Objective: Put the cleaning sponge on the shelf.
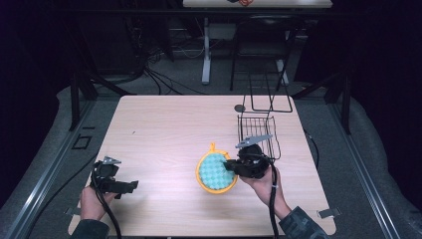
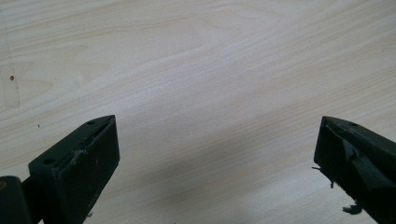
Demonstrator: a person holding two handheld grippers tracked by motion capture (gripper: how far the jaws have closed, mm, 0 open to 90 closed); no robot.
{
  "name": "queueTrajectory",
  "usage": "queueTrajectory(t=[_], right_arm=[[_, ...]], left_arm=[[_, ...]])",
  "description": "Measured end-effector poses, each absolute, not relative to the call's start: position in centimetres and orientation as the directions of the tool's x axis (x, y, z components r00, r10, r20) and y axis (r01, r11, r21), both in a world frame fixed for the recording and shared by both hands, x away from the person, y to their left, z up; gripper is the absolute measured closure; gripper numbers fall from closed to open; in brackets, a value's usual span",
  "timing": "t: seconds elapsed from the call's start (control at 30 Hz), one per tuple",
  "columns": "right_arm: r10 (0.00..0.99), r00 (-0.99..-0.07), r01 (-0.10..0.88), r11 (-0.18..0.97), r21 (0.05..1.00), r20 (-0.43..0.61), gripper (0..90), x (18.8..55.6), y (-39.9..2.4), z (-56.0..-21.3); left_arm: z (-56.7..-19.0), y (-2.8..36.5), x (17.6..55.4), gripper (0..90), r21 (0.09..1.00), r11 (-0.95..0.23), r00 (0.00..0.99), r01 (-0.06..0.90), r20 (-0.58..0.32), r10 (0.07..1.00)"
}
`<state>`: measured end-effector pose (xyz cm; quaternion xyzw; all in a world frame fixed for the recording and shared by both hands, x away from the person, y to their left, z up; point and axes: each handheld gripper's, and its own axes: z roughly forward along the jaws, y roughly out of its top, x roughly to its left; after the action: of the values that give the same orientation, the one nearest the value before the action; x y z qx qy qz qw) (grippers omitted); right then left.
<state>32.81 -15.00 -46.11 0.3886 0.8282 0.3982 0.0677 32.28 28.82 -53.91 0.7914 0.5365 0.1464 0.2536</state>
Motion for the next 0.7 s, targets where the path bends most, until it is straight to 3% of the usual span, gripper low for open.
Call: queueTrajectory(t=[0.7], right_arm=[[0.767, -0.612, 0.61, 0.302, 0.732, 0.194, 85.4, 33.0, -19.7, -45.3]], left_arm=[[-53.9, 28.9, 32.3, 0.4, 0.563, -0.292, 0.382, 0.773, -0.047, 0.923]])
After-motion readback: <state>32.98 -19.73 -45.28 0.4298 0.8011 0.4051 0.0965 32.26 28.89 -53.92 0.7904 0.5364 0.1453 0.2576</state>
